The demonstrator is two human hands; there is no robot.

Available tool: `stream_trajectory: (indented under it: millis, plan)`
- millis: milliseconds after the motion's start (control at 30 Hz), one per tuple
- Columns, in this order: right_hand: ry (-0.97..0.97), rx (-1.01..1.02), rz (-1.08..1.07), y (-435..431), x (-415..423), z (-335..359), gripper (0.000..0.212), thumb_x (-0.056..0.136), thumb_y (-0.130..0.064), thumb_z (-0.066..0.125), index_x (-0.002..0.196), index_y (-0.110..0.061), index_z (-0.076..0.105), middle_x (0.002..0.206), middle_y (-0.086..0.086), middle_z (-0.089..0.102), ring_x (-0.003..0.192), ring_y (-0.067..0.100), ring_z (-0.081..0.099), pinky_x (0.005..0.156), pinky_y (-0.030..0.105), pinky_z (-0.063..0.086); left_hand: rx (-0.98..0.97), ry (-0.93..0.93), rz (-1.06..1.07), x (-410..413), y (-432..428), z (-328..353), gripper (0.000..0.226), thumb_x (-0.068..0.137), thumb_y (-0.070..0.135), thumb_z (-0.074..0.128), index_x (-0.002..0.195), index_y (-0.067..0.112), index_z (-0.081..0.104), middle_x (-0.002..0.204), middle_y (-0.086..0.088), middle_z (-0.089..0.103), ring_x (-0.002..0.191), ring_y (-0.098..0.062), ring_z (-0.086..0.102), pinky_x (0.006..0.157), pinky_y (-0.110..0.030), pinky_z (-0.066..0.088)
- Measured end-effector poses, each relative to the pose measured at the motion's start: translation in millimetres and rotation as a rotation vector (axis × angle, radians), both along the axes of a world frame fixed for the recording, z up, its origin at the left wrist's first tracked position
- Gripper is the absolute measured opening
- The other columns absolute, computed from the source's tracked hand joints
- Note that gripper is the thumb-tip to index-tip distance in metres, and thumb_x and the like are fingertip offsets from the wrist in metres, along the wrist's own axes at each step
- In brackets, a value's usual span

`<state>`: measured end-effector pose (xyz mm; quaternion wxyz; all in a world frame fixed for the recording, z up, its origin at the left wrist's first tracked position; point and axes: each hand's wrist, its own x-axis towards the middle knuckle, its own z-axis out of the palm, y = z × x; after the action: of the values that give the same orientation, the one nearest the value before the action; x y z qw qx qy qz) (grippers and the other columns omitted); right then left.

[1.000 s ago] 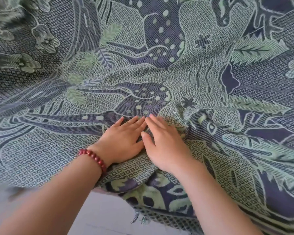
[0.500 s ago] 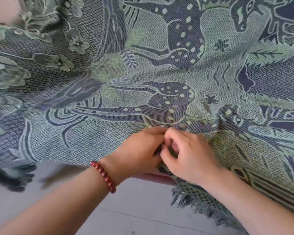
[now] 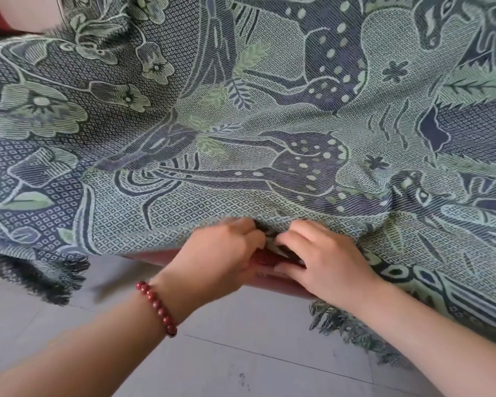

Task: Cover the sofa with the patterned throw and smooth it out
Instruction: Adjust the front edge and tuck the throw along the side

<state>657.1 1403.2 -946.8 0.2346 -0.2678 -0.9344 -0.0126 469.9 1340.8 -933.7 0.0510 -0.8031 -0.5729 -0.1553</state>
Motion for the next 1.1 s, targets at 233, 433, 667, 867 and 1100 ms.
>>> stream_trajectory:
  millis: [233,433,667,867,1100]
  plan:
    - [0.048,-0.109,0.018,5.2,2.8,5.3,0.021,0.084,-0.033,0.058,0.078,-0.018,0.071,0.08,-0.009,0.063,0.076,0.011,0.059,0.063,0.032,0.054,0.163,0.062,0.009,-11.5,9.9,-11.6,0.041,0.072,0.062,0.052,0.087,0.026,0.063,0.082,0.008,0.057,0.073,-0.016,0.059,0.057,-0.028,0.048]
    - [-0.091,-0.192,-0.049,8.1,8.3,7.0,0.038,0.075,-0.048,0.071,0.102,-0.021,0.07,0.099,-0.014,0.057,0.095,0.007,0.052,0.083,0.025,0.046,0.105,-0.009,-0.074,-34.3,12.1,-26.9,0.046,0.069,0.058,0.068,0.097,0.022,0.061,0.095,0.005,0.061,0.08,-0.018,0.061,0.063,-0.032,0.053]
    - [-0.073,-0.273,-0.089,14.8,6.1,12.6,0.027,0.081,-0.042,0.069,0.099,-0.021,0.07,0.098,-0.015,0.054,0.084,0.0,0.046,0.077,0.016,0.034,0.159,-0.038,-0.036,-31.1,12.5,-21.5,0.037,0.089,0.044,0.043,0.104,0.017,0.062,0.094,0.003,0.061,0.082,-0.02,0.061,0.065,-0.034,0.054]
    - [0.188,-0.216,-0.182,10.1,2.5,25.3,0.006,0.092,-0.018,0.057,0.087,-0.016,0.055,0.064,-0.008,0.053,0.052,0.004,0.044,0.049,0.02,0.031,0.237,-0.037,0.134,-31.7,14.0,-13.2,0.027,0.069,0.03,0.078,0.085,0.016,0.062,0.081,0.0,0.057,0.073,-0.024,0.058,0.045,-0.032,0.05]
    - [0.262,-0.233,-0.266,7.1,-4.9,25.5,0.021,0.096,-0.003,0.041,0.1,-0.024,0.039,0.055,-0.008,0.038,0.042,0.012,0.033,0.04,0.029,0.025,0.341,-0.103,0.158,-49.2,13.0,-8.7,0.02,0.085,0.026,0.051,0.089,0.011,0.064,0.08,-0.004,0.061,0.069,-0.028,0.061,0.045,-0.038,0.052]
